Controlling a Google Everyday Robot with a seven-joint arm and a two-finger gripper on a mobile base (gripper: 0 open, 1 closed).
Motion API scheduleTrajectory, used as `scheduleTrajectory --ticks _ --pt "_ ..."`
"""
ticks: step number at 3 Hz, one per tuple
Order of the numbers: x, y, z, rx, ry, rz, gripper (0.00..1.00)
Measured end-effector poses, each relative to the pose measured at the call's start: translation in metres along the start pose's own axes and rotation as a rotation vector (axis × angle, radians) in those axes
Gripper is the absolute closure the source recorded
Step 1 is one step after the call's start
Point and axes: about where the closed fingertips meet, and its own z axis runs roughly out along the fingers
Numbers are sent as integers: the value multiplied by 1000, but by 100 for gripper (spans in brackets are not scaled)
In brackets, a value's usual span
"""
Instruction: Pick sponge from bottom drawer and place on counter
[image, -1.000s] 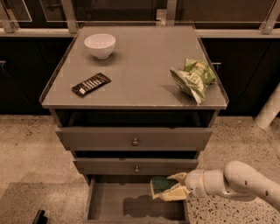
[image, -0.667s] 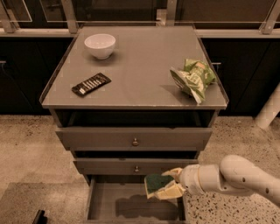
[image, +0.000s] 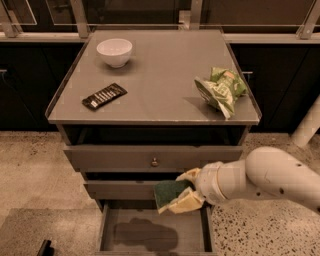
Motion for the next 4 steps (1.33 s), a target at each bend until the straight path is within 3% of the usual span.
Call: scheduleTrajectory --ticks 1,2,3,4 --pt "-26 1 -24 59 27 -61 100" --pt "-26 1 -24 59 27 -61 100" --pt "-46 -4 -25 48 52 -121 100" --pt "-100 -15 -39 53 116 -264 100"
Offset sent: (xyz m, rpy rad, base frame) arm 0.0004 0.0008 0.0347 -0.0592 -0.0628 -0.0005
